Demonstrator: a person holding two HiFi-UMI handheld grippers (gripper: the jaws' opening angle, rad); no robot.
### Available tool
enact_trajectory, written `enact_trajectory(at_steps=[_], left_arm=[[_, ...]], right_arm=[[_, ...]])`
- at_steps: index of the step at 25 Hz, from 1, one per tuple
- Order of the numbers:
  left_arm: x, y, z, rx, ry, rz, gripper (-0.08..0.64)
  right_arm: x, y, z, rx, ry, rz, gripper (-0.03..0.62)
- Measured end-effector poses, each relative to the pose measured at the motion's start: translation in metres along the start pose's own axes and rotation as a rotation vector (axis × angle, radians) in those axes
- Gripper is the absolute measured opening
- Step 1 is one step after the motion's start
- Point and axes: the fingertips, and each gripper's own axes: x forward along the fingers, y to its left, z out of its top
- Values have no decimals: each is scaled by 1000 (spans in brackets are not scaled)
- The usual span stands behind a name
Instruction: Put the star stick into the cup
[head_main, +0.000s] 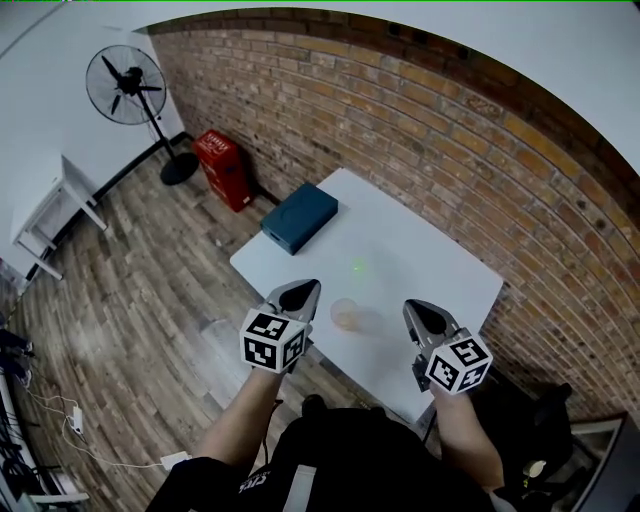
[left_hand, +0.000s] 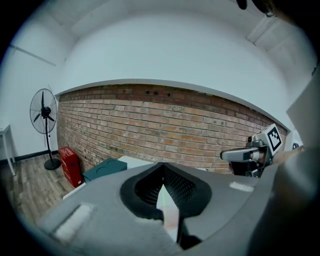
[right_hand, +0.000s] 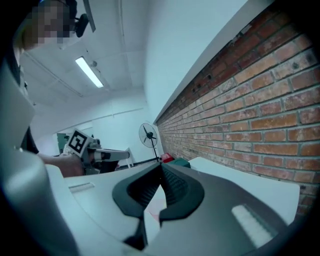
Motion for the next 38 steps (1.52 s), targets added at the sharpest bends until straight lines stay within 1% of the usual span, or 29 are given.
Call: enact_trajectory(at_steps=[2, 5, 9, 12, 15, 17, 20, 24, 26, 28, 32, 38], left_arm=[[6, -15, 13, -11, -34, 32, 6], [11, -35, 26, -11, -60, 75, 6], [5, -54, 32, 4, -84, 130, 6], [-11, -54, 31, 7, -103, 178, 6], [-29, -49, 34, 26, -132, 208, 6], [-40, -46, 35, 41, -139, 212, 6], [-51, -44, 40, 46, -147, 196, 6], [-65, -37, 46, 69, -156, 185, 6], [-69, -33, 44, 74, -148, 181, 6], [-74, -27, 43, 72, -146, 188, 6], [-80, -15, 34, 43, -140, 209, 6], [-86, -6, 29, 34, -128, 214, 6]], right_arm=[[-21, -2, 11, -32, -4, 67, -2], [-43, -13, 16, -36, 4, 130, -2], [-54, -28, 28, -36, -32, 159, -2], [-53, -21, 36, -54, -62, 186, -2], [-49, -8, 46, -85, -81, 197, -2], [-48, -1, 55, -83, -103, 189, -2], [-52, 8, 71, -73, -148, 158, -2], [-52, 22, 83, -111, -184, 136, -2], [-50, 32, 78, -152, -167, 135, -3], [-44, 43, 69, -172, -142, 149, -3], [-32, 52, 57, -140, -120, 181, -3], [-20, 55, 52, -87, -110, 197, -3]])
